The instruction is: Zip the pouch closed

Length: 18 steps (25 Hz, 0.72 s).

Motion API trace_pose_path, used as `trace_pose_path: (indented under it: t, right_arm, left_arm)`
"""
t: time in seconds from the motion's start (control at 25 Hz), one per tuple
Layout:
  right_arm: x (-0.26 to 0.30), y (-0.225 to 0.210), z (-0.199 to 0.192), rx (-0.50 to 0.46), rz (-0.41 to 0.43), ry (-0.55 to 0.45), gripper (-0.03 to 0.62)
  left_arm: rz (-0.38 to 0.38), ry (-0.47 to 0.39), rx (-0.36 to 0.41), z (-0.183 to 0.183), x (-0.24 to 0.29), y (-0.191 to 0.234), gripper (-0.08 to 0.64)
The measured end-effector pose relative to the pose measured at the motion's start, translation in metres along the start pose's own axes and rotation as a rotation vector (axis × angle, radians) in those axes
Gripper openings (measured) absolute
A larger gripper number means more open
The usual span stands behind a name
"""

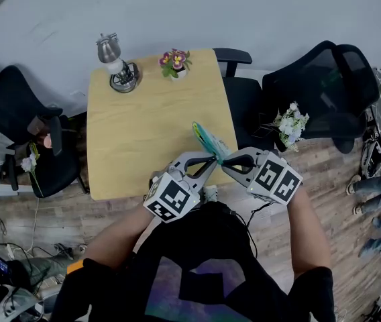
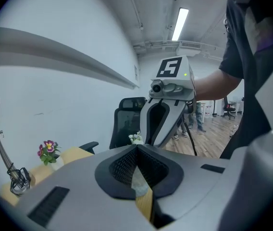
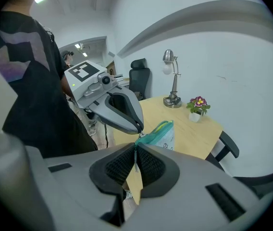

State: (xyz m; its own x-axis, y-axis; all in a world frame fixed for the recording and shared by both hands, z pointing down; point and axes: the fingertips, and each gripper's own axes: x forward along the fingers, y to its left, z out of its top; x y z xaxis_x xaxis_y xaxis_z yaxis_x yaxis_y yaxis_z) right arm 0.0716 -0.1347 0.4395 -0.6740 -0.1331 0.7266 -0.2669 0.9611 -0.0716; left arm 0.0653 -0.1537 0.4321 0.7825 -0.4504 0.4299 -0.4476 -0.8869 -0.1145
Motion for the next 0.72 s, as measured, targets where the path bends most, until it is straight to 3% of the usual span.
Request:
trace_pose_path:
  t: [0.28, 0.72]
  right_arm:
    - [-0.007, -0.003, -0.002, 0.042, -0.03, -0.033, 0.029]
    - [-0.013, -0.005, -0.028, 0.106, -0.052, -0.027, 0.029]
  left_arm:
    - [0.04, 0.006, -0.063, -0.005, 0.003, 0.021, 0.009]
    - [0.175, 0.049, -0.176, -0.031, -0.012, 0.098, 0.009]
